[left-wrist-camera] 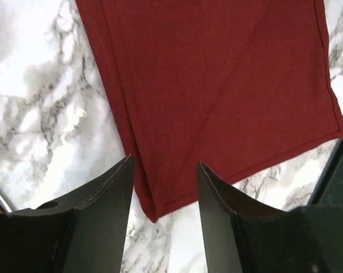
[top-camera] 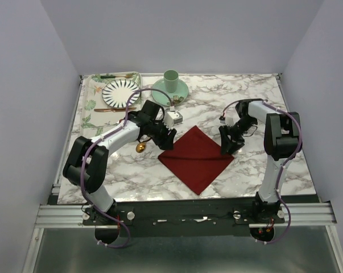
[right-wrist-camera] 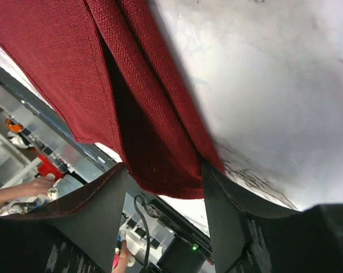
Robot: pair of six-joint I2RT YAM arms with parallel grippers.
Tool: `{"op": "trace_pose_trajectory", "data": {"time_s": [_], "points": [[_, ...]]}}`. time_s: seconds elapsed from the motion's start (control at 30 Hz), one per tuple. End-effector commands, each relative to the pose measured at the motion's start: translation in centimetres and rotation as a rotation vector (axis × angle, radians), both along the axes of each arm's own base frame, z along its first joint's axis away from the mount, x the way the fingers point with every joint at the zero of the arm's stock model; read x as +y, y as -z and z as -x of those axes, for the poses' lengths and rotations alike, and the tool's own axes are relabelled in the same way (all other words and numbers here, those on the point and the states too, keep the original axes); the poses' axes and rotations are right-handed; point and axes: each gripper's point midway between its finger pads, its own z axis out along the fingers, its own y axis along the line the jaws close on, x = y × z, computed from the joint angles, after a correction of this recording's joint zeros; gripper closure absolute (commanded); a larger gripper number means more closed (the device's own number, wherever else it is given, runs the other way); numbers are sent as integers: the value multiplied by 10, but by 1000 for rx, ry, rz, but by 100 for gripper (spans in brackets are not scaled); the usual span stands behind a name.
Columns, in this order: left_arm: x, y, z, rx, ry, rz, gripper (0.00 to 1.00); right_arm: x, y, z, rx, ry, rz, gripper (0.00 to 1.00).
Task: Fold the napkin into a case and place the utensils inside
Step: Smooth out the upper triangle-folded napkin at the center of the board.
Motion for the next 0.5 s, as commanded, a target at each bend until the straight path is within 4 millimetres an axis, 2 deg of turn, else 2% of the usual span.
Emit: {"op": "trace_pose_trajectory", "data": {"time_s": [0.0, 0.23, 0.33, 0.47], "points": [[4, -11, 17, 25, 17, 42, 42, 7, 8, 10, 29, 7, -58, 39], [2, -14, 20, 9, 51, 62, 46, 16, 5, 41, 78, 15, -106, 42], [-1, -17, 16, 6, 52, 67, 47, 13, -8, 37, 33, 12, -90, 41], [-4, -21, 11, -3, 52, 76, 48, 7, -31, 12, -102, 1, -45, 41]]}}
